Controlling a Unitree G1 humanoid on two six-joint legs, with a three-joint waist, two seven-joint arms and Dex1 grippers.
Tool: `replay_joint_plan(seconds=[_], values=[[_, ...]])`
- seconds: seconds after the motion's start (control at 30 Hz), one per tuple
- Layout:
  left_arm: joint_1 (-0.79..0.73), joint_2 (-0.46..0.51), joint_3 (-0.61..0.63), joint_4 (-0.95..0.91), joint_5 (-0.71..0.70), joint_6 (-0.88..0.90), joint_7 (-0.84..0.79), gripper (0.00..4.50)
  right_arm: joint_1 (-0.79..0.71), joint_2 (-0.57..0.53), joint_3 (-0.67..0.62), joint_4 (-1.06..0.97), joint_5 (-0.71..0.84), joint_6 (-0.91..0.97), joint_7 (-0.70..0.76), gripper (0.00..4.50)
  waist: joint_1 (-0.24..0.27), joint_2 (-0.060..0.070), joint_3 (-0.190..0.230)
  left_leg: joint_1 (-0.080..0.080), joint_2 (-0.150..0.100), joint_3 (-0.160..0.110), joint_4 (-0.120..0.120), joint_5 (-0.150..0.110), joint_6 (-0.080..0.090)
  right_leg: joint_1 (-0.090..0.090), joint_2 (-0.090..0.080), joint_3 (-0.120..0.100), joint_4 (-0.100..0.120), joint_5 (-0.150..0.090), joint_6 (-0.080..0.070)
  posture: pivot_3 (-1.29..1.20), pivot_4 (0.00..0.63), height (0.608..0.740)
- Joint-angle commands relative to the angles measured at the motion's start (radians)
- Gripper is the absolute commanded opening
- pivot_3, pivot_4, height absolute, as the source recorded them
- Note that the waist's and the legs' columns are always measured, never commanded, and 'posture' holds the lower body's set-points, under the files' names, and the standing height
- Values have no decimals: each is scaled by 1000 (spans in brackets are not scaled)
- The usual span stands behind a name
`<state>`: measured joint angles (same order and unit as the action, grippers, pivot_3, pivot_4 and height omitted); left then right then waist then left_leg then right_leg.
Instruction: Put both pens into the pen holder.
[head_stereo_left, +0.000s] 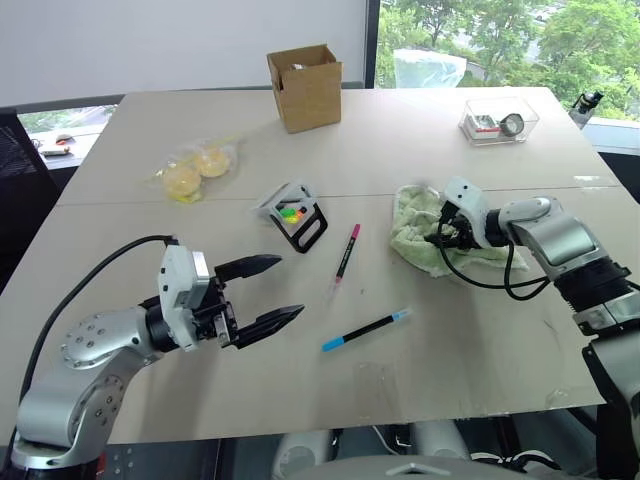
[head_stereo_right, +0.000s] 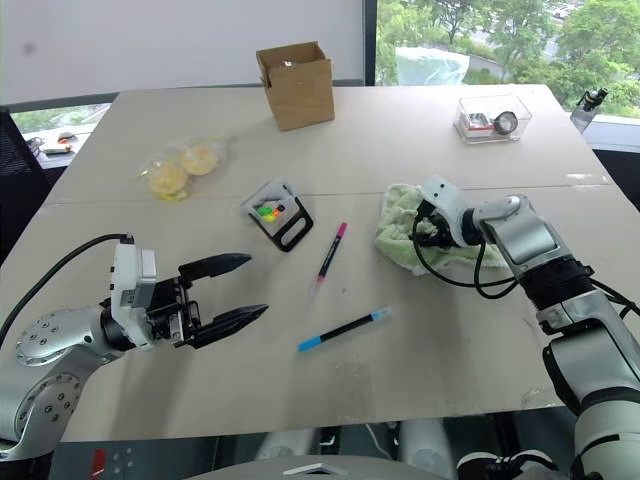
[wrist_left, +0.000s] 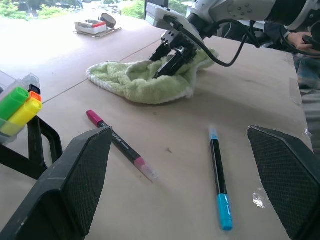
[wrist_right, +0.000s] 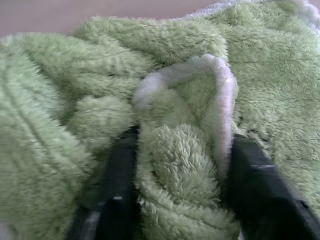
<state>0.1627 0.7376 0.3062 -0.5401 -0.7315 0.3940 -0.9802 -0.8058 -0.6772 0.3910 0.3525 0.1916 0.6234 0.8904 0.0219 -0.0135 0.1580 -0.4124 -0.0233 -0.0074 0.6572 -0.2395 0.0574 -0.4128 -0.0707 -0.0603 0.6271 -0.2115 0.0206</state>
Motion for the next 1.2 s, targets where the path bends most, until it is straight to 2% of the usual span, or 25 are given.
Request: replay_joint_plan(seconds=[0.03,0.07,0.23,0.33,0.5,0.53,0.63,0.67,0.73,0.8,0.9,1.07,1.2], values=[[12,-7,9,-50,-5,-18,10,4500,57,-121,-113,64,-53,-3,-38,409,12,1,0,0,0,0,1,0,0,0,0,0,0,0,0,0,150,740],[13,-7,5,-53,-4,-18,10,4500,68,-134,-127,70,-55,-6,-43,44,17,1,0,-1,-1,0,2,0,0,0,0,0,0,0,0,0,150,740],[-4,6,-24,-60,-9,4,8,4500,161,-254,-282,106,-68,-7,-118,17,19,1,1,-1,-1,1,5,-1,1,1,0,1,0,0,0,0,150,740],[-34,18,-56,-57,0,29,19,4500,209,-289,-333,72,-71,-24,-131,17,17,3,1,-2,-1,1,5,-1,1,1,0,1,0,0,0,0,150,740],[-198,90,-199,-68,31,177,59,4500,317,-289,-409,-111,24,17,-29,2283,-5,3,1,-1,2,2,5,-1,1,1,2,2,1,0,1,0,150,740],[-248,113,-234,-72,37,230,75,4500,348,-299,-441,-168,59,33,-4,2612,-7,3,2,-1,2,2,5,-1,1,1,3,2,2,2,4,0,150,740],[-387,176,-346,-51,62,351,63,4500,498,-323,-588,-368,163,33,64,4234,-9,4,2,-1,3,1,5,-1,1,1,8,2,3,3,6,0,150,740],[-430,190,-382,-43,68,364,32,4500,563,-332,-643,-442,189,19,92,4466,-9,5,2,0,3,2,5,-1,1,1,8,3,3,3,6,0,150,740],[-506,163,-429,-6,62,405,27,4500,697,-325,-794,-607,285,36,162,4466,9,6,3,-2,2,1,5,-1,2,1,8,2,3,2,7,0,150,740],[-577,157,-495,15,73,466,16,4500,851,-294,-941,-794,336,-11,232,4466,4,6,4,-2,3,2,6,-2,3,1,9,2,1,2,8,0,150,740],[-708,152,-624,42,158,535,18,4500,1002,-236,-1067,-1015,389,-47,272,4466,14,3,5,-2,3,2,7,-3,4,2,8,3,1,1,11,0,150,740],[-870,96,-802,151,217,617,-57,4500,1143,-204,-1101,-1165,387,-66,250,4466,15,2,5,-1,3,2,11,-3,4,3,9,4,1,1,14,0,150,740],[-929,68,-894,228,288,586,-113,4500,1166,-195,-1089,-1216,403,-53,196,4466,12,1,6,-1,2,4,12,-3,5,3,8,8,1,1,12,0,150,740]])
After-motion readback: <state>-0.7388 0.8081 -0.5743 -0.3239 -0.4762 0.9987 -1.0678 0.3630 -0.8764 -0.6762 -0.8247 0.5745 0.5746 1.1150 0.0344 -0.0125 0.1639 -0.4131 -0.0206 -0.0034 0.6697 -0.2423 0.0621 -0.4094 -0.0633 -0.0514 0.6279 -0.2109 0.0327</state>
